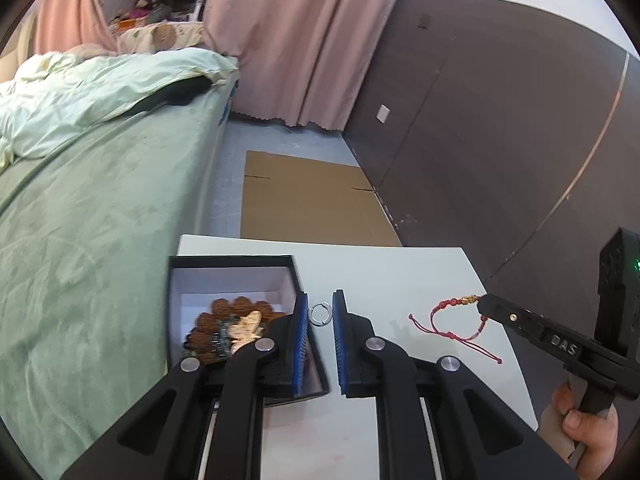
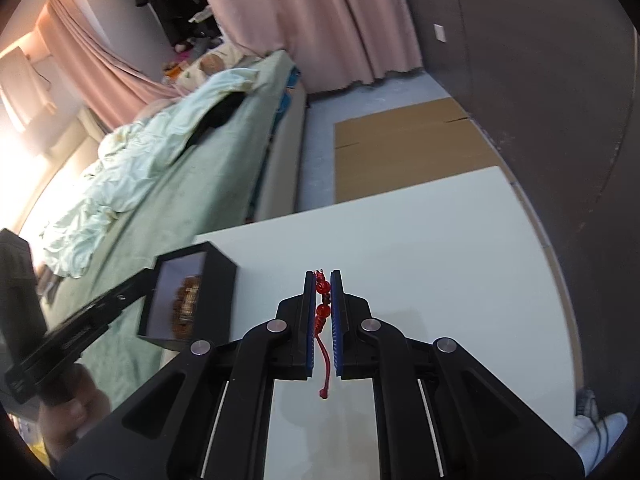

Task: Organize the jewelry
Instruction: 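Drop ring into box with left while right drops red bracelet in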

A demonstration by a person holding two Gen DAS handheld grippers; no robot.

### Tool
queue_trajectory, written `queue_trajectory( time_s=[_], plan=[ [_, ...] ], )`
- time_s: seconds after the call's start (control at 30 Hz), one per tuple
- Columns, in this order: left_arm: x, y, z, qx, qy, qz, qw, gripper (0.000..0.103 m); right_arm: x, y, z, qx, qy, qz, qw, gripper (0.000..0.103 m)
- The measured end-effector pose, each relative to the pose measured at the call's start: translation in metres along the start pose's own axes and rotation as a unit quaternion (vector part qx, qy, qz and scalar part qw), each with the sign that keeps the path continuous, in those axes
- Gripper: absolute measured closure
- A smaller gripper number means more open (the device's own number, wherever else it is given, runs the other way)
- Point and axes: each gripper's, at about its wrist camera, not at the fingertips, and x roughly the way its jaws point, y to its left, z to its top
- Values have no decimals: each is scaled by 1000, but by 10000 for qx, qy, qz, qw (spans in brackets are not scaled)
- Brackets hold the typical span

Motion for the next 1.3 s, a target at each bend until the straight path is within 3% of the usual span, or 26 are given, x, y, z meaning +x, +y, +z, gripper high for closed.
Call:
queue_trajectory(
  time_s=[0.13, 0.17, 0.2, 0.27, 0.53, 0.8, 1.1, 1.17, 1.23, 1.3],
  plan=[
    [-4, 15, 2, -238, 13, 20, 9997, 90, -2, 16, -1, -46, -56, 254, 9997, 95],
    [-4, 19, 2, -315, 36, 59, 9995, 77, -2, 20, -2, -42, -63, 316, 9995, 95],
    [-5, 23, 3, -397, 52, 104, 9991, 49, -1, 23, -2, -37, -67, 373, 9993, 95],
    [-13, 31, 4, -554, -162, 106, 9983, 29, -1, 31, -1, -18, -94, 538, 9985, 95],
    [-23, 50, 7, -766, -190, 155, 9968, 29, -4, 48, -3, 110, -213, 1027, 9944, 95],
    [-32, 61, 9, -877, -238, 179, 9957, 10, 4, 66, -5, 155, -196, 1435, 9893, 95],
    [-42, 79, 13, -1156, -285, 214, 9927, 8, 17, 90, -12, 111, -194, 1838, 9827, 95],
    [-44, 82, 13, -1194, -307, 219, 9921, 8, 23, 97, -14, -16, -139, 1718, 9850, 86],
    [-46, 83, 13, -1209, -306, 222, 9919, 8, 33, 98, -15, 4, 109, 1734, 9848, 42],
    [-47, 84, 12, -1196, -293, 231, 9921, 8, 31, 92, -17, 74, 22, 1510, 9885, 31]
  ],
)
